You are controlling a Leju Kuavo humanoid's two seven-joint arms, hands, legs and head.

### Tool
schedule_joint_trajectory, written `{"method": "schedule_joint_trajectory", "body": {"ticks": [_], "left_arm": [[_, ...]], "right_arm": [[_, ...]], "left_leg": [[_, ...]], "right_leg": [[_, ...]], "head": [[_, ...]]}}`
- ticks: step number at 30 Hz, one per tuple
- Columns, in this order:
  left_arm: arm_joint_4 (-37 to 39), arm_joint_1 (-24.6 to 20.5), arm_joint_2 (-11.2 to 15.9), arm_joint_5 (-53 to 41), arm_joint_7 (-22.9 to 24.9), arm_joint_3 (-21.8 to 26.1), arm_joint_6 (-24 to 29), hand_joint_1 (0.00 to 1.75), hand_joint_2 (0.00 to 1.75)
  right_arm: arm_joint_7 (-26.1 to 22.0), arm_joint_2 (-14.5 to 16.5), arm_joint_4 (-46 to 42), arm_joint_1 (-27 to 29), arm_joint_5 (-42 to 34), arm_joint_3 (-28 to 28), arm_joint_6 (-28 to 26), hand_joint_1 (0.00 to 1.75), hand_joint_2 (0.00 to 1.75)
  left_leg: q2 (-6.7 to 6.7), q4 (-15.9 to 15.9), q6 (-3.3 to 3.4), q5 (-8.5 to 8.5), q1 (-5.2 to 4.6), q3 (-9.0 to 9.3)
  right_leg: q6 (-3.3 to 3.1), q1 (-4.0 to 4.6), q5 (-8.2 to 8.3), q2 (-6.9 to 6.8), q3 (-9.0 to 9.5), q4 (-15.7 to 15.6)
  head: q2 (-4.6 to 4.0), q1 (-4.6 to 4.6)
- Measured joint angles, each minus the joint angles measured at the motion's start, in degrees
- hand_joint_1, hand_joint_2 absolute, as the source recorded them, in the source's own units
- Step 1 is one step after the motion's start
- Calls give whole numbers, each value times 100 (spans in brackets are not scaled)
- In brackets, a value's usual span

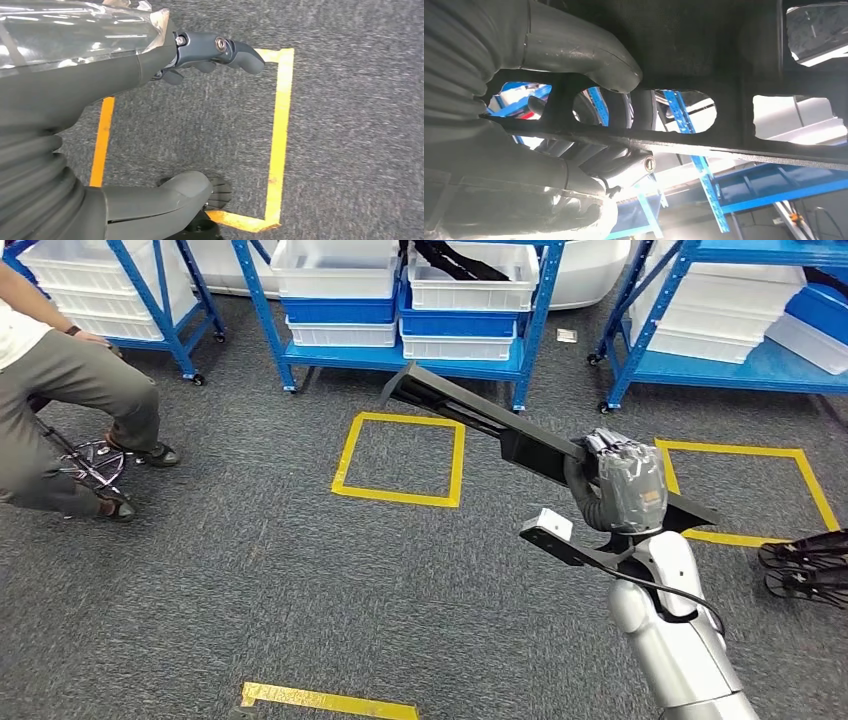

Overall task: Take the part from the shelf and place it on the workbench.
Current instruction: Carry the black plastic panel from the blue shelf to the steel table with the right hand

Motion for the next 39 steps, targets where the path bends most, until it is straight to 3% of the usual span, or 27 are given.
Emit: {"method": "schedule_joint_trajectory", "body": {"ticks": [2,3,4,6,8,9,12,13,15,17,18,19,21,23,24,26,28,29,31,32,33,34,35,37,39], "left_arm": [[0,2,2,0,0,16,0,0,175],[0,2,3,0,0,20,0,0,175],[0,3,5,0,0,22,0,0,175],[0,1,7,0,-1,24,0,0,175],[0,-3,8,0,-1,24,-1,0,175],[0,-4,9,0,-1,24,-1,0,175],[0,-5,10,-2,-1,25,0,0,175],[0,-7,9,-3,-1,26,1,0,175],[0,-8,5,-7,-1,27,2,0,175],[0,-6,1,-9,-1,28,2,0,175],[0,-4,-2,-9,-1,28,2,0,175],[0,-3,-4,-9,-1,28,2,0,175],[0,-2,-6,-9,-1,28,2,0,175],[0,-3,-7,-9,-3,28,2,0,175],[0,-2,-7,-9,-4,28,0,0,175],[0,3,-9,-9,-11,30,-9,0,175],[0,7,-5,-10,-34,33,-32,0,175],[0,8,-3,-13,-51,34,-44,0,175],[0,10,-1,-17,-82,35,-57,0,175],[0,13,-1,-19,-92,36,-57,0,175],[0,16,-1,-20,-98,37,-57,0,175],[1,19,-1,-22,-102,39,-57,0,175],[1,21,0,-23,-104,42,-57,0,175],[1,20,3,-27,-108,49,-56,0,175],[0,21,7,-33,-110,56,-55,0,175]], "right_arm": [[-1,22,26,-2,4,8,2,168,175],[-1,32,41,0,8,12,3,168,175],[-2,43,55,1,14,19,3,168,175],[-3,60,73,-3,22,34,2,168,175],[-3,71,77,-16,25,45,0,168,175],[-4,77,77,-23,20,49,-2,168,175],[-18,92,79,-29,-29,57,0,168,175],[-29,92,81,-30,-59,56,8,168,175],[-62,90,86,-26,-126,54,32,168,175],[-87,89,98,-6,-175,54,48,168,175],[-95,88,106,7,-191,53,51,168,175],[-101,86,112,16,-205,52,51,168,175],[-109,80,116,18,-225,49,51,168,175],[-114,76,116,10,-235,45,51,168,175],[-116,73,116,9,-239,42,51,168,175],[-121,66,116,23,-244,38,51,168,175],[-129,66,116,31,-245,43,51,168,175],[-133,68,115,32,-242,46,50,168,175],[-137,71,114,39,-213,48,45,168,175],[-137,71,114,48,-187,49,42,168,175],[-137,73,114,62,-160,50,39,168,175],[-137,74,114,78,-137,52,37,168,175],[-137,76,114,92,-120,53,34,168,175],[-132,79,102,103,-105,52,31,168,175],[-129,83,78,97,-104,51,27,168,175]], "left_leg": [[1,726,-79,-375,62,-200],[2,890,-110,-401,92,-199],[3,832,-136,-327,120,-88],[-1,137,-156,-58,162,426],[-22,-581,-118,73,156,887],[-31,-748,-87,79,137,981],[-12,-852,68,173,96,952],[3,-893,143,234,96,928],[31,-946,248,348,91,844],[38,-941,274,429,81,727],[40,-933,271,467,78,670],[41,-919,260,499,76,617],[41,-863,228,541,77,524],[38,-793,177,572,61,441],[36,-762,148,590,49,409],[31,-742,87,630,37,368],[23,-627,33,519,61,286],[19,-435,4,347,77,200],[14,291,-51,-143,100,-69],[13,676,-74,-323,105,-195],[13,926,-88,-400,113,-255],[13,959,-93,-364,120,-208],[14,741,-86,-230,128,-39],[2,-81,-40,65,132,486],[-10,-633,17,183,104,800]], "right_leg": [[-9,2,73,-3,-108,19],[5,-2,101,-2,-161,33],[23,-9,124,-1,-207,51],[63,-27,155,2,-274,96],[122,-15,191,4,-319,128],[161,-10,216,3,-335,130],[288,-10,255,4,-402,134],[287,-7,165,6,-470,241],[222,-11,-216,8,-724,814],[202,-13,-571,10,-984,1573],[235,-15,-621,10,-1009,1760],[286,-18,-577,10,-918,1723],[380,-36,-344,4,-426,1019],[375,-8,-215,13,20,314],[350,17,-206,21,97,157],[289,38,-180,35,43,147],[191,-22,-130,27,-8,138],[127,-49,-91,22,-35,132],[35,-41,-24,17,-104,136],[24,-31,1,16,-139,139],[20,-23,23,17,-169,142],[27,-19,40,18,-189,146],[36,-18,52,20,-199,149],[56,-12,68,24,-210,158],[105,7,98,25,-230,158]], "head": [[0,-21],[0,-24],[0,-26],[0,-32],[-1,-35],[-1,-34],[0,-22],[0,-12],[0,15],[0,40],[0,45],[0,48],[0,61],[0,73],[0,78],[0,70],[0,51],[0,36],[0,11],[0,4],[0,2],[0,1],[0,0],[0,-5],[0,4]]}}
